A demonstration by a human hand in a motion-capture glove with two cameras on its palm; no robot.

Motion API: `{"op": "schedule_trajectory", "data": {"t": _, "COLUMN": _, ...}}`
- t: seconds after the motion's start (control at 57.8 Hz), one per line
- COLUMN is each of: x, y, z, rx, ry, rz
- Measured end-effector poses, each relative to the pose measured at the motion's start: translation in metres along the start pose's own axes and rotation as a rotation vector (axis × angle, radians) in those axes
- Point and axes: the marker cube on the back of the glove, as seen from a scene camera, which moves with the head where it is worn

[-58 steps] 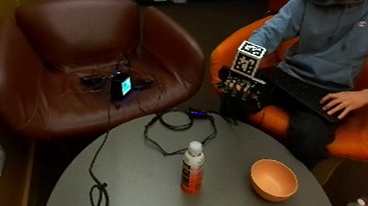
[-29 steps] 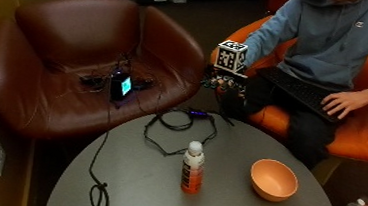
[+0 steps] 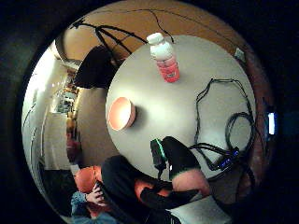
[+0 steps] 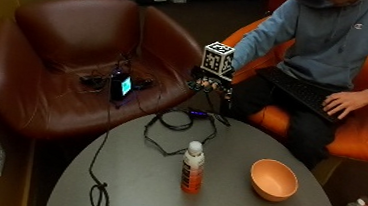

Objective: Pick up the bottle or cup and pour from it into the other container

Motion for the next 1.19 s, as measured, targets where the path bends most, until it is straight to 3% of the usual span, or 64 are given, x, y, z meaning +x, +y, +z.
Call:
{"op": "schedule_trajectory", "data": {"t": 0.277, "x": 0.053, "y": -0.016, "z": 0.022, "rx": -0.007, "ry": -0.009, "rz": 0.003}}
{"op": "schedule_trajectory", "data": {"t": 0.623, "x": 0.047, "y": -0.086, "z": 0.058, "rx": -0.015, "ry": -0.19, "rz": -0.129}}
{"op": "schedule_trajectory", "data": {"t": 0.987, "x": -0.008, "y": -0.153, "z": 0.117, "rx": 0.027, "ry": -0.731, "rz": -0.044}}
{"op": "schedule_trajectory", "data": {"t": 1.194, "x": -0.025, "y": -0.161, "z": 0.15, "rx": -0.015, "ry": -0.979, "rz": 0.039}}
